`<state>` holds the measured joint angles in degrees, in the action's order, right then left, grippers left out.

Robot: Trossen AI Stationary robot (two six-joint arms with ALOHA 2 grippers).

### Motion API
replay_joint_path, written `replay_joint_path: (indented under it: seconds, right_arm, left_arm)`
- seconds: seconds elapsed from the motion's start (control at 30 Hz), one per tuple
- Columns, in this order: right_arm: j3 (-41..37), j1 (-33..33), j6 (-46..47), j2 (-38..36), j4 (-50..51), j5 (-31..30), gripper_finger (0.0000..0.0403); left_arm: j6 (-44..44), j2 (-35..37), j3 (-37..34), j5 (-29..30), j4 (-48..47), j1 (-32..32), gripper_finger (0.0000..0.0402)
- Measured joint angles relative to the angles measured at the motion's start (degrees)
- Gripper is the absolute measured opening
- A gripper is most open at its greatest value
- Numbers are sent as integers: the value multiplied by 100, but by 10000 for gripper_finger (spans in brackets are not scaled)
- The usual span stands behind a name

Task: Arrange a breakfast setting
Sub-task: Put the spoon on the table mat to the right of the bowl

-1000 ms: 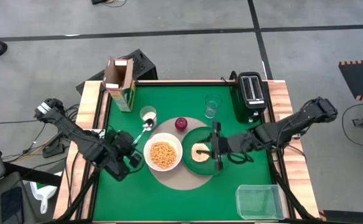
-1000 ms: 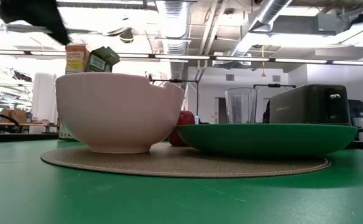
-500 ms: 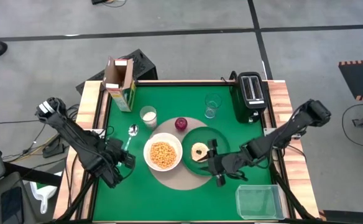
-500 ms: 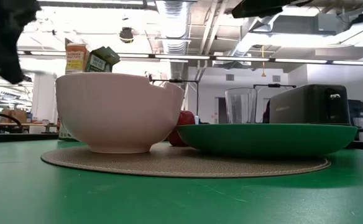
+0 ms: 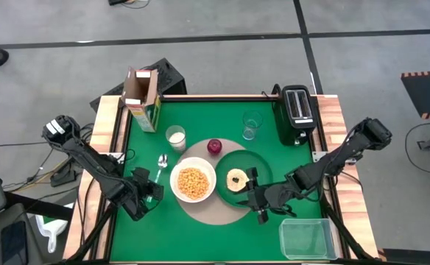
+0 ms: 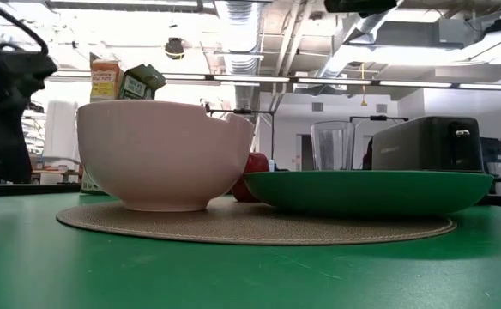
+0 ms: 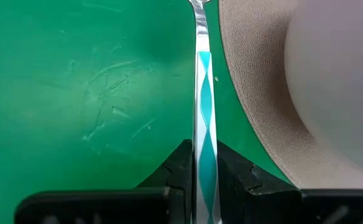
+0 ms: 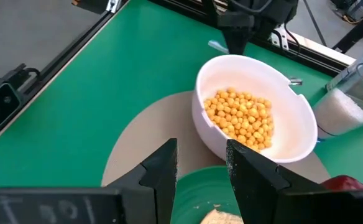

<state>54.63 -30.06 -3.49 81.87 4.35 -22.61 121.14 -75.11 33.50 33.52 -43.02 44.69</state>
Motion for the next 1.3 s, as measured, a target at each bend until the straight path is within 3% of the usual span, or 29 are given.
replay_joint_path:
  seconds: [0.17,0.6,0.8,1.1,1.3]
  right_arm:
    - [0,4,2,0,-3,0,163]
    - [0,7,4,-2,-1,0,163]
    - [0,8,43,-2,-1,2,163]
    - [0,8,46,-2,-1,1,163]
    - [0,8,62,-2,-2,2,163]
  left_arm:
    - [-164,-110,-427,122,955,-161,30]
    - [-280,-760,-418,173,1444,-299,52]
    - [-269,-763,-420,205,1475,-302,77]
    - [-379,-724,-395,164,1552,-308,145]
    - [-823,-408,-137,-222,706,-302,155]
